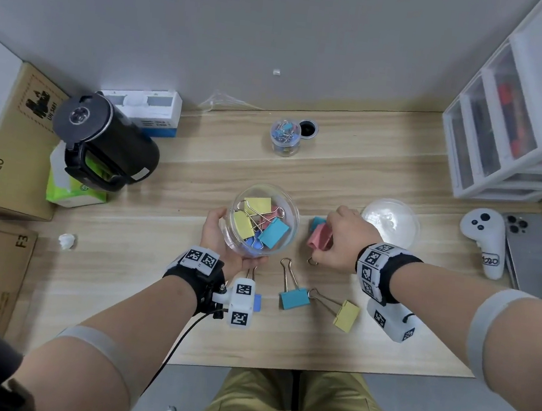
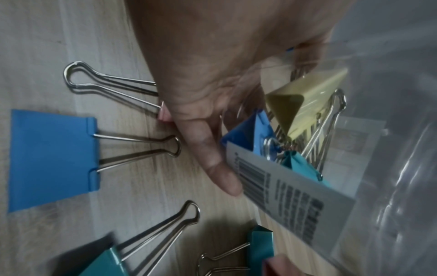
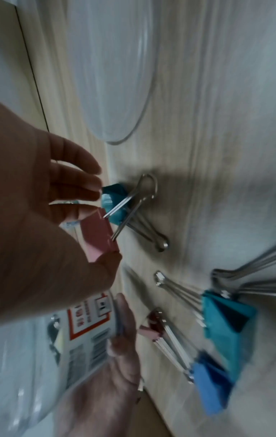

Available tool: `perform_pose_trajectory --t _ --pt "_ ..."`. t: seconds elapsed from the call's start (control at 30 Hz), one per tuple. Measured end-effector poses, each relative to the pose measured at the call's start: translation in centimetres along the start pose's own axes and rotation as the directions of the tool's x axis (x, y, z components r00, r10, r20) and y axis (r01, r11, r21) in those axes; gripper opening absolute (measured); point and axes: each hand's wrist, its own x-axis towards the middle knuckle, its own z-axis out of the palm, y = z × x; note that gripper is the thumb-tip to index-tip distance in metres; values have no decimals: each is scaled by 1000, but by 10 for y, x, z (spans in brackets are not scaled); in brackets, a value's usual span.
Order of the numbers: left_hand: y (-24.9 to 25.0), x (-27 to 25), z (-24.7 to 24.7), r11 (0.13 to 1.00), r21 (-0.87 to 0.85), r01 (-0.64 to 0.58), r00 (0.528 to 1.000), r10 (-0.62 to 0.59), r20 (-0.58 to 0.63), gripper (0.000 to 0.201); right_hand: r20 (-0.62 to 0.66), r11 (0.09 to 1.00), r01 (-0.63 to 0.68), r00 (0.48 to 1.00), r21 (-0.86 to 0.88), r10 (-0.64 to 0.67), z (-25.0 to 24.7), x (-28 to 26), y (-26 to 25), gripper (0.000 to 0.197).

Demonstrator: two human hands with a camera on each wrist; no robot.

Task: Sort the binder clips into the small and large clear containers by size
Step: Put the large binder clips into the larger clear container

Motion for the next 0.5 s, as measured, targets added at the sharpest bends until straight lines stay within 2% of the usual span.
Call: perform_pose_trajectory --t 0.1,0.2,0.3,0.37,0.5 --pt "3 1 3 1000 -18 -8 1000 8 -12 69 -26 970 -21 999 242 29 -28 2 -3 52" --pt "7 2 7 998 -51 -21 999 20 -36 71 -174 896 -19 979 444 107 -54 7 -15 52" --pt "10 4 11 993 -117 -33 999 29 -39 70 -155 799 -14 979 601 134 -76 14 -42 74" --pt "10 4 14 987 -154 -38 999 35 -22 71 -146 799 7 984 602 102 -84 17 -67 75" --pt "7 7 23 984 -170 -61 998 58 -24 69 -123 903 27 992 429 29 -77 24 -106 37"
